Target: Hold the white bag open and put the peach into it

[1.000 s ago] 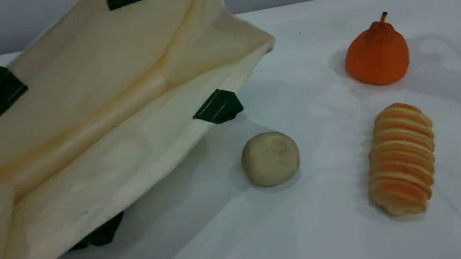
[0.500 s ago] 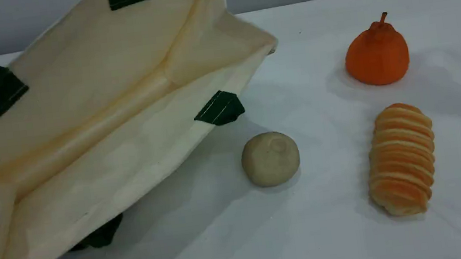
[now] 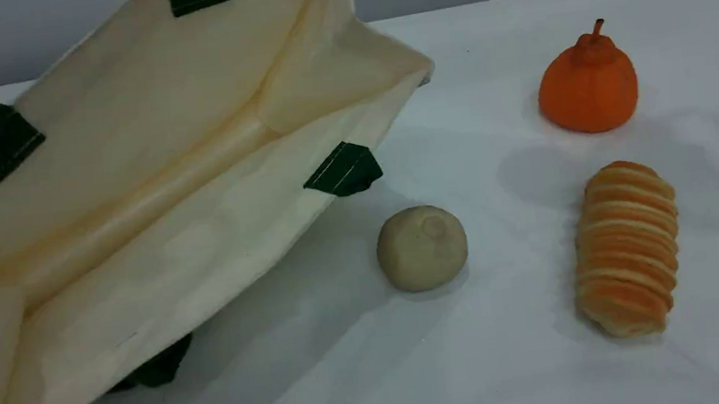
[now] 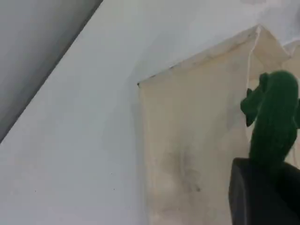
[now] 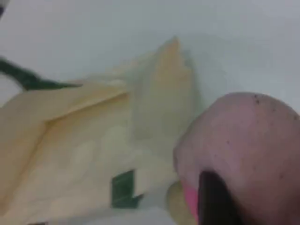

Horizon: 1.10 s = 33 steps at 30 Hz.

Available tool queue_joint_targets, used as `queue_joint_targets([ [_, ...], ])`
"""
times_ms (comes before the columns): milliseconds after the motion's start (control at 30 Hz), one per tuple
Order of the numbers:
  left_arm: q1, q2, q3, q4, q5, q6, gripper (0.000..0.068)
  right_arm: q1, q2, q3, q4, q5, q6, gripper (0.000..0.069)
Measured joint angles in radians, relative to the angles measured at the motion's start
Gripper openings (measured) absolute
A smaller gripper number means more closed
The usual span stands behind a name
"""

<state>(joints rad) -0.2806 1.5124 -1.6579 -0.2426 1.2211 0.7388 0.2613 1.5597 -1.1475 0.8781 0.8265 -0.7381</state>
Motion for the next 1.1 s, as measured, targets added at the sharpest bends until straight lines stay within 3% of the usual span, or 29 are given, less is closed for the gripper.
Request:
queue_joint_targets([
  [267,0.0,0.001,0.0,0.0,0.0,0.0,0.0094,0.116,-0.08,0.074,0.014,-0.076,-0.032,0.0315],
  [600,0.0,0.003,0.0,-0.005,0.0,-0.021,0.0094,0.118,-0.08,0.074,0.01,-0.083,-0.031,0.0313],
  [1100,-0.001,0.091,-0.051,-0.128,0.001,-0.015,0.0094,0.118,-0.08,0.074,0.01,-0.095,-0.042,0.0312],
])
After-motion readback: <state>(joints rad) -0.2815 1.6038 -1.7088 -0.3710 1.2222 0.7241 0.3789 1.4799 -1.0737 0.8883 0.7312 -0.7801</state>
